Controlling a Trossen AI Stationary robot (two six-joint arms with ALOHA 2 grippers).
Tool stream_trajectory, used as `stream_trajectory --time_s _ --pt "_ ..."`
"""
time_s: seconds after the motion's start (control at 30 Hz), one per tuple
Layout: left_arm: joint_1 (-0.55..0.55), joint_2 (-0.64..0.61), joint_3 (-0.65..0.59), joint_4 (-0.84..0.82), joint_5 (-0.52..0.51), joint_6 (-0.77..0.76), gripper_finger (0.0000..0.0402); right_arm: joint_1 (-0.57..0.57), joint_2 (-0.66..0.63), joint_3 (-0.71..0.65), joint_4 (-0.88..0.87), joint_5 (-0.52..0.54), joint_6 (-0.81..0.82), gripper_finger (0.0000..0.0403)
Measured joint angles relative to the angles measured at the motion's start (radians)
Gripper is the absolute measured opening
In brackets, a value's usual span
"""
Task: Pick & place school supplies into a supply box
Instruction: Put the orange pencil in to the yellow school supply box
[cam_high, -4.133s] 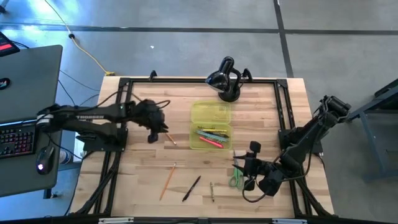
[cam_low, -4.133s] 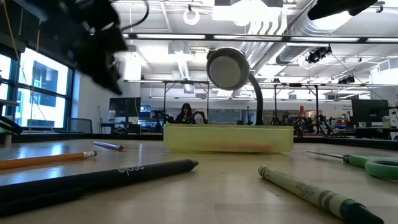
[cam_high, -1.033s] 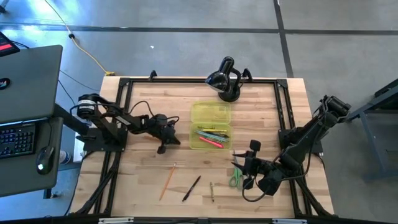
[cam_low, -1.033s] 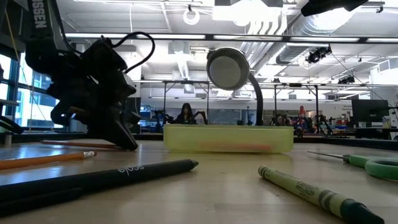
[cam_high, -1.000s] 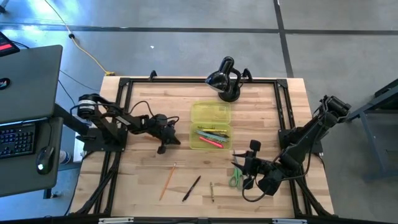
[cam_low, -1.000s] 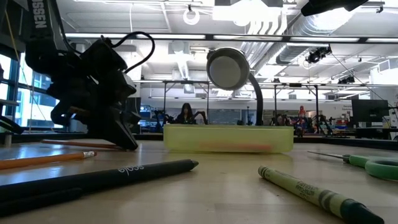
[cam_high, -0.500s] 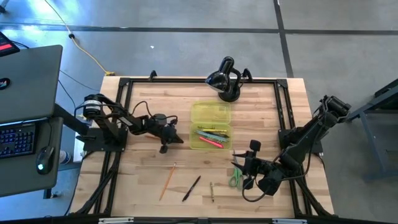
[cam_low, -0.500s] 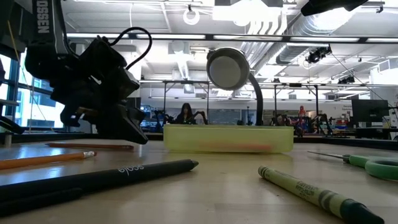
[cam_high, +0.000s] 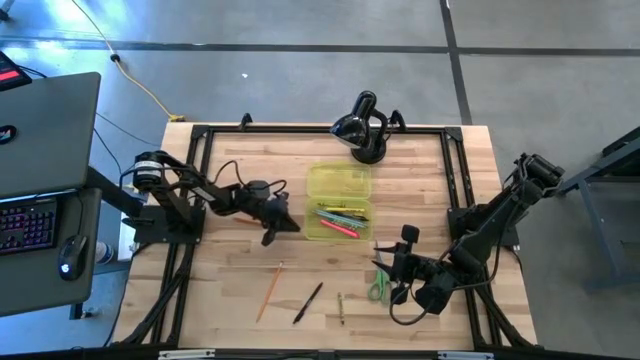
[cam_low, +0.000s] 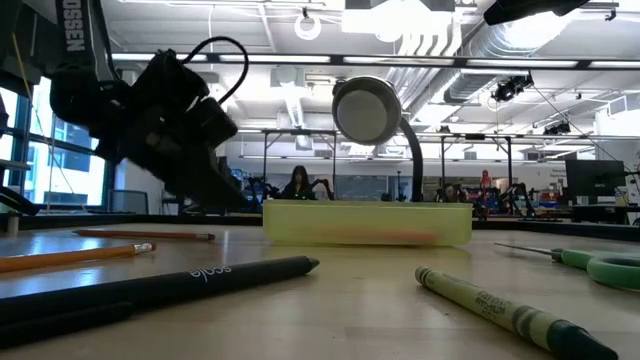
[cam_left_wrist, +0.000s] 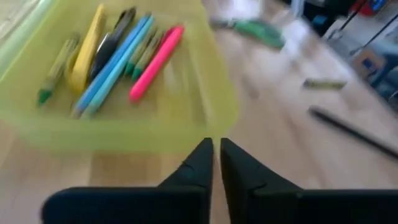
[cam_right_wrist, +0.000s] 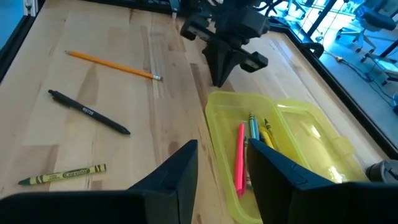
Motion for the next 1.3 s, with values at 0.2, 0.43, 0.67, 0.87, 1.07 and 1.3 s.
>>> stream_trajectory --time_s 0.2,0.43,0.67,0.87,1.07,1.3 --pt "0.000 -0.002 0.021 -0.053 0.024 -0.042 0.0114 0.000 0.000 0.000 0.019 0.016 -0.002 0.0117" --pt "0.000 -0.009 0.025 -0.253 0.148 -0.053 0.0126 0.000 0.000 0.000 0.022 0.016 -0.005 0.0117" --pt "0.011 -0.169 0.023 -0.239 0.211 0.032 0.0089 -0.004 0.000 0.000 0.029 0.035 -0.028 0.0117" --pt "0.057 -0.439 0.022 -0.289 0.257 0.135 0.0055 -0.028 0.000 0.000 0.066 0.021 -0.036 0.0117" --pt "0.113 -0.842 0.022 -0.704 0.232 0.283 0.0030 -0.058 0.000 0.000 0.067 0.020 -0.036 0.0117" --pt "0.112 -1.261 0.022 -1.180 -0.141 0.249 0.0025 -0.084 0.000 0.000 0.066 0.016 -0.052 0.0117"
